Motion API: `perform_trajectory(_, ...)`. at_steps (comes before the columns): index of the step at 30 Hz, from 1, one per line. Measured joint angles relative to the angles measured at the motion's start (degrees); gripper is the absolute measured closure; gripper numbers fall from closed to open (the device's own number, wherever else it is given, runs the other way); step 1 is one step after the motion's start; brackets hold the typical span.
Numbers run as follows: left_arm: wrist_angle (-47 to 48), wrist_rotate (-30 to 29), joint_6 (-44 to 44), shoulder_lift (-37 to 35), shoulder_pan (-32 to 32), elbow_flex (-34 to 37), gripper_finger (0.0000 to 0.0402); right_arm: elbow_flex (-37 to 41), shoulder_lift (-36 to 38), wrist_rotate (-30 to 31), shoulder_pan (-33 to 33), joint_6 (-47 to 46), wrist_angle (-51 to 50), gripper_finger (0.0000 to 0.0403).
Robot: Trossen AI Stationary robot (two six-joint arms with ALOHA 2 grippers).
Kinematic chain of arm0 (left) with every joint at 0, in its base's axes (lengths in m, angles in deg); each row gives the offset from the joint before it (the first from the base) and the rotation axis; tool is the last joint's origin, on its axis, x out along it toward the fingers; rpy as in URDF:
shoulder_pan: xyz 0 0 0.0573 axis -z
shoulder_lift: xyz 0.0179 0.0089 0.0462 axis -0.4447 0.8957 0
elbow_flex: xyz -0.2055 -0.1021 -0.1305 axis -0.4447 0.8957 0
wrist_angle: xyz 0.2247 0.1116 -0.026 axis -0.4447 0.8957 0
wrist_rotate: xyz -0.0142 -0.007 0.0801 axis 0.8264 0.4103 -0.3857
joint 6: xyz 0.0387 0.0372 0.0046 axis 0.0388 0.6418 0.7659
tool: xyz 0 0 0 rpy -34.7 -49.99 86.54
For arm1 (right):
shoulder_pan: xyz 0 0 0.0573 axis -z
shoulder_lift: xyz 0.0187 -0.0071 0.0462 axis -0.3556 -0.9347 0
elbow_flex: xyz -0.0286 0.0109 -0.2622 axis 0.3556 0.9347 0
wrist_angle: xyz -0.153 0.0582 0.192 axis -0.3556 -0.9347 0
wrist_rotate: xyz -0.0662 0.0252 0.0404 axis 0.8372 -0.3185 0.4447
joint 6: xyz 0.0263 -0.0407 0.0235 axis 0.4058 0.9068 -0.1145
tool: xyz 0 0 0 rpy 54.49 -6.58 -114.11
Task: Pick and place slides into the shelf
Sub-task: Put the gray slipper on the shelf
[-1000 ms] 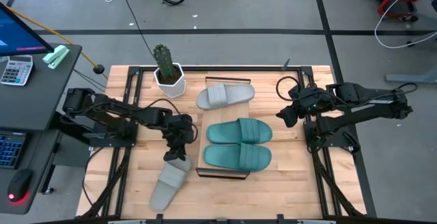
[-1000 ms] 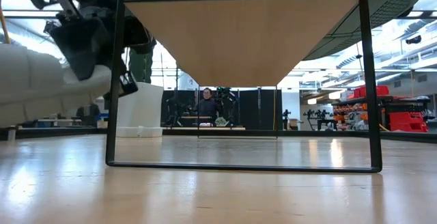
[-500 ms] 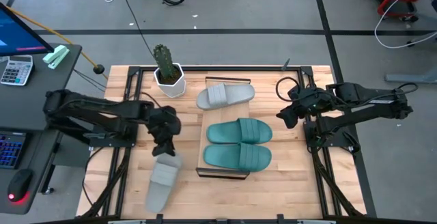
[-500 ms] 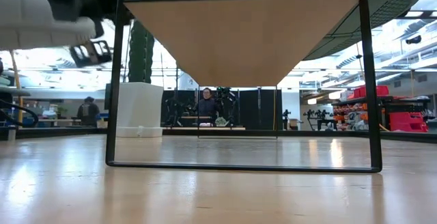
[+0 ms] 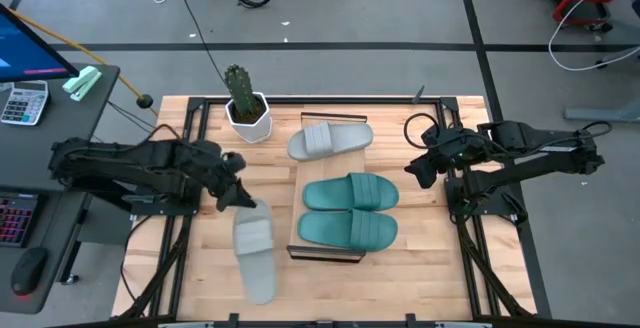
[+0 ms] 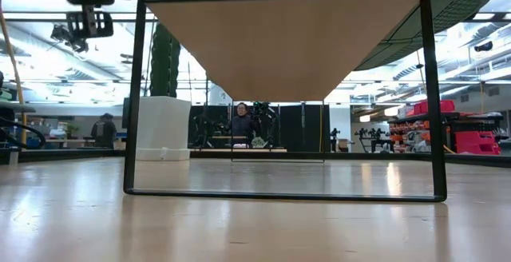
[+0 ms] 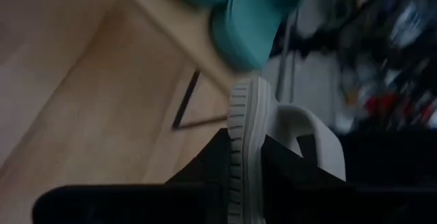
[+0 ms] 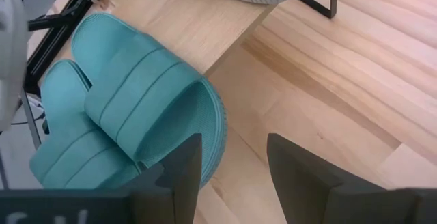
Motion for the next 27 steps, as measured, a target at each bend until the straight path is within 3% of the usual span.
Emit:
perform_trajectory(9,-9.74,-5.44,-18.81,-2.18,0.0,0.0,0.0341,0.0,0.0,0.0,0.0,0.46,0.0,0.023)
perform_trajectory(17,-12.13,-13.03,-38.57,-2.16,0.45,0.0,0.0354,0.0,0.0,0.0,0.0,1.98,0.0,0.0236)
perform_trajectory(27,-12.15,-25.69,-53.21,-2.16,7.97,-0.04,0.0355,0.0,0.0,0.03,0.0,5.0,-1.06,0.0245)
